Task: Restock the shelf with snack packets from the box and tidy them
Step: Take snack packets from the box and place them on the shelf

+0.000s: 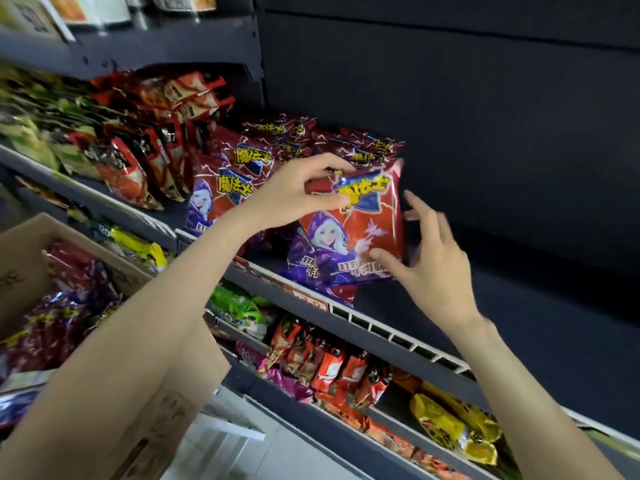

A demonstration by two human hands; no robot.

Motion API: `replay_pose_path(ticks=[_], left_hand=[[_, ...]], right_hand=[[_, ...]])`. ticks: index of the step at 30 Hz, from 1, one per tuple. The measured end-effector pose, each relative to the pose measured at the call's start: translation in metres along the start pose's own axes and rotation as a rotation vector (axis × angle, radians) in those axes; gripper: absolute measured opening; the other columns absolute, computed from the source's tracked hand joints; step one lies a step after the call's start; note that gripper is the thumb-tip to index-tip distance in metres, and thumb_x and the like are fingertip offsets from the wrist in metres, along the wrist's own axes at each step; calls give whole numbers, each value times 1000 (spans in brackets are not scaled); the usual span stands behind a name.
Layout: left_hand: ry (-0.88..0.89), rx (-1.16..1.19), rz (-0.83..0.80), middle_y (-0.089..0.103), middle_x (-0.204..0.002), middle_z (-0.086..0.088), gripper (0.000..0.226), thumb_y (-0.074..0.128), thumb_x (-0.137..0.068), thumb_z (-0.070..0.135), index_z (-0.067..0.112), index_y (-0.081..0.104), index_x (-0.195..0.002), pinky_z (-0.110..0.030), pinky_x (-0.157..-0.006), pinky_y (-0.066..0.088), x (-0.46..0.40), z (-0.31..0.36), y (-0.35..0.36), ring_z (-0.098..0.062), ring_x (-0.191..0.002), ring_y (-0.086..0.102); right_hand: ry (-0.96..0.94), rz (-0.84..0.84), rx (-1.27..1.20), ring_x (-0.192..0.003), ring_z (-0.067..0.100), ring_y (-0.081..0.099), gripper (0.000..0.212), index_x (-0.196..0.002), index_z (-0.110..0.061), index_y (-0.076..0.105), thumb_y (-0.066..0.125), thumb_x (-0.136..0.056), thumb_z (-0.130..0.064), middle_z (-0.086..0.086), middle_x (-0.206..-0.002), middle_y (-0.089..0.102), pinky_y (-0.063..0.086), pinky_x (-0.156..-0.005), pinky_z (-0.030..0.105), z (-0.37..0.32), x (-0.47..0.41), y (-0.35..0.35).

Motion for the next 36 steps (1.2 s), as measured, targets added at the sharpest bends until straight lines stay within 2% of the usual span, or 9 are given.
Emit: replay_pose_path(ticks=[4, 8, 11, 16, 20, 25, 29, 33, 36], left_hand=[[56, -341, -99, 55, -125, 20, 37, 66, -85, 35, 35, 57, -121, -26, -100, 37, -17, -3, 14, 0, -117, 48], [171, -525, 66, 51, -134, 13, 53, 66, -82, 45, 32, 51, -131, -28, -101, 34, -6, -16, 18, -5, -122, 46], [176, -578, 54, 39, -145, 8, 66, 67, -79, 51, 30, 43, -138, -32, -105, 25, 12, -38, 23, -10, -132, 33], [131, -645, 2, 14, -155, 5, 84, 74, -72, 51, 33, 34, -143, -34, -101, 31, 39, -73, 34, -17, -140, 17], [92, -615, 63, -3, -158, 5, 88, 78, -72, 40, 32, 29, -145, -27, -85, 49, 32, -79, 32, -20, -144, 14], [140, -735, 182, 9, -156, -9, 89, 84, -67, 29, 28, 34, -141, -33, -89, 49, 24, -81, 20, -30, -142, 21], [144, -787, 155, 18, -153, -11, 76, 80, -69, 39, 28, 42, -134, -49, -98, 45, 41, -94, 17, -34, -141, 14], [178, -725, 183, 20, -154, -9, 58, 70, -79, 32, 24, 49, -133, -33, -87, 49, 56, -87, 17, -29, -142, 19], [281, -679, 278, 44, -140, -6, 40, 62, -86, 24, 16, 58, -124, -25, -79, 52, 69, -72, 10, -19, -123, 44]], right_hand=[[206, -211, -200, -91, 8, 65, 68, -130, -24, 38, 73, -76, -45, -14, -107, 62, 54, -77, 28, 10, -9, 21], [381, -288, -326, -59, 4, 63, 51, -111, -21, 40, 74, -78, -39, -7, -99, 64, 47, -47, 18, 23, -3, 43], [472, -348, -364, -55, 7, 60, 48, -111, -16, 39, 71, -82, -37, -2, -95, 63, 43, -42, 15, 28, -2, 58], [458, -374, -349, -67, 14, 64, 53, -115, -22, 38, 72, -80, -41, -3, -98, 63, 52, -54, 25, 29, -18, 66], [455, -261, -431, -88, 13, 64, 55, -116, -24, 40, 76, -77, -38, -2, -112, 64, 54, -79, 33, 27, -37, 74], [329, -167, -348, -107, 19, 61, 58, -117, -18, 39, 77, -77, -36, 1, -120, 61, 51, -91, 43, 5, -44, 82], [346, -329, -211, -104, 27, 61, 69, -126, -15, 35, 74, -77, -44, 6, -129, 48, 52, -88, 45, 0, -25, 100], [386, -216, -237, -110, 23, 59, 86, -139, -17, 29, 74, -73, -50, 4, -139, 38, 53, -87, 45, -2, -9, 80], [196, 39, -163, -83, 6, 59, 59, -130, -17, 42, 71, -82, -36, -5, -130, 41, 51, -71, 27, -29, 8, 49]])
Point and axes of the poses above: each hand's wrist, its own x-axis away from the middle knuckle, its own y-axis out of the palm, z = x × y, the point moved 4 cm from there along -x, towards the middle knuckle
